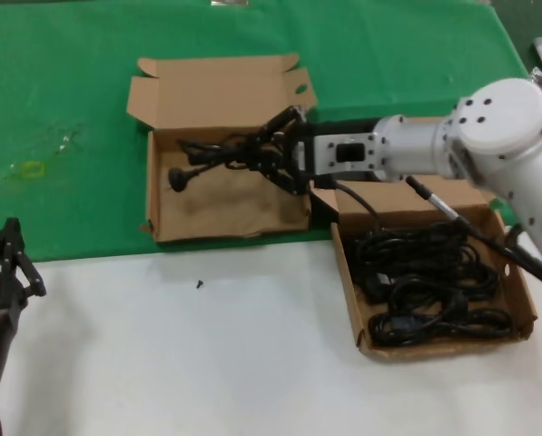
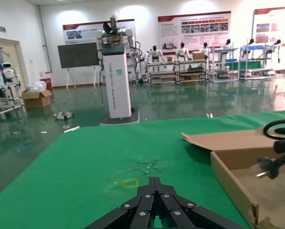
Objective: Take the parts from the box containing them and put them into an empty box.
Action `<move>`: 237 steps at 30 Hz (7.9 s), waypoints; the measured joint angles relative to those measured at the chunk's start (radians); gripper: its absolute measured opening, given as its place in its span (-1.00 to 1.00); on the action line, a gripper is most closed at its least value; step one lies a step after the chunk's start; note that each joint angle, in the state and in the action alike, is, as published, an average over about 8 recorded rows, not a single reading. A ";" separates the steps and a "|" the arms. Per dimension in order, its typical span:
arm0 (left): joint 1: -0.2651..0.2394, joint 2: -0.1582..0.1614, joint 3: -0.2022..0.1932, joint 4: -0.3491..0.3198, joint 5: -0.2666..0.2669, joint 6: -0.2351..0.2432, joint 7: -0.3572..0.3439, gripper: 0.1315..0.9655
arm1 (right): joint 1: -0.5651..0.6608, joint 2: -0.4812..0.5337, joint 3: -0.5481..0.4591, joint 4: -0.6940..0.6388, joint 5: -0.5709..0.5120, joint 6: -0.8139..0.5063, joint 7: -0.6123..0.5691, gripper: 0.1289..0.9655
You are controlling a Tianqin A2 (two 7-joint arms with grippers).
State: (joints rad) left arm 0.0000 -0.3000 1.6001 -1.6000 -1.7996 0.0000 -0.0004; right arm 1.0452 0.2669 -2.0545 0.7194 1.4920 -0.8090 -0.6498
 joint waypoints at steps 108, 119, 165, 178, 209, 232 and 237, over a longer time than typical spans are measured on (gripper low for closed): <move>0.000 0.000 0.000 0.000 0.000 0.000 0.000 0.72 | -0.659 0.019 0.297 0.561 0.185 0.511 0.395 1.00; 0.000 0.000 0.000 0.000 0.000 0.000 0.000 0.98 | -0.800 0.024 0.355 0.678 0.230 0.620 0.488 1.00; 0.000 0.000 0.000 0.000 0.000 0.000 0.000 1.00 | -1.013 0.032 0.441 0.854 0.298 0.784 0.628 1.00; 0.000 0.000 0.000 0.000 0.000 0.000 0.000 1.00 | -1.013 0.032 0.441 0.854 0.298 0.784 0.628 1.00; 0.000 0.000 0.000 0.000 0.000 0.000 0.000 1.00 | -1.013 0.032 0.441 0.854 0.298 0.784 0.628 1.00; 0.000 0.000 0.000 0.000 0.000 0.000 0.000 1.00 | -1.013 0.032 0.441 0.854 0.298 0.784 0.628 1.00; 0.000 0.000 0.000 0.000 0.000 0.000 0.000 1.00 | -1.013 0.032 0.441 0.854 0.298 0.784 0.628 1.00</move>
State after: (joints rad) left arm 0.0000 -0.3000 1.6000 -1.6000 -1.8000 0.0000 0.0000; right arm 0.0325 0.2988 -1.6132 1.5732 1.7897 -0.0250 -0.0214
